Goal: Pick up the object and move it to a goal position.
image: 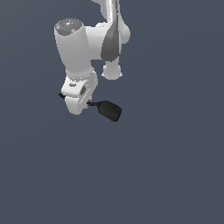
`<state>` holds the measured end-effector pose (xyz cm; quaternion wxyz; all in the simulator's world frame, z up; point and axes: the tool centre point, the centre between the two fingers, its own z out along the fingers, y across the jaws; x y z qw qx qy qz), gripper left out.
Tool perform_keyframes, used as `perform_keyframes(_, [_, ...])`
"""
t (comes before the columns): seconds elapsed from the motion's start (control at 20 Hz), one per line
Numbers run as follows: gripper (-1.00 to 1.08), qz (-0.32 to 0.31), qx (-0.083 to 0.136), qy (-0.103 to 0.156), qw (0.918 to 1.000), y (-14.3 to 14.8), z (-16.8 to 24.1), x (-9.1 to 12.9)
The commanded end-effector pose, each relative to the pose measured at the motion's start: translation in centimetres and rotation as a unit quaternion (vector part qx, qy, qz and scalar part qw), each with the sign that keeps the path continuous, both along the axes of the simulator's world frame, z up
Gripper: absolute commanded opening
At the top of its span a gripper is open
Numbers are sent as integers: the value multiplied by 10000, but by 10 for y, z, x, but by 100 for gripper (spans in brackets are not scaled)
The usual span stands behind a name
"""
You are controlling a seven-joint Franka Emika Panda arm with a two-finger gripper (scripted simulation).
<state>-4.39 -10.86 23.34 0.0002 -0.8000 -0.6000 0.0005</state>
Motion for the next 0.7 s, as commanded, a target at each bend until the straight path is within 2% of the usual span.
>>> perform_keyframes(0.0, [-100, 5, 5, -7, 10000, -12, 19, -9])
perform_keyframes(0.35, [-100, 5, 10, -9, 10000, -37, 54, -25])
perform_keyframes(0.65, [-100, 2, 4, -6, 10000, -44, 63, -28])
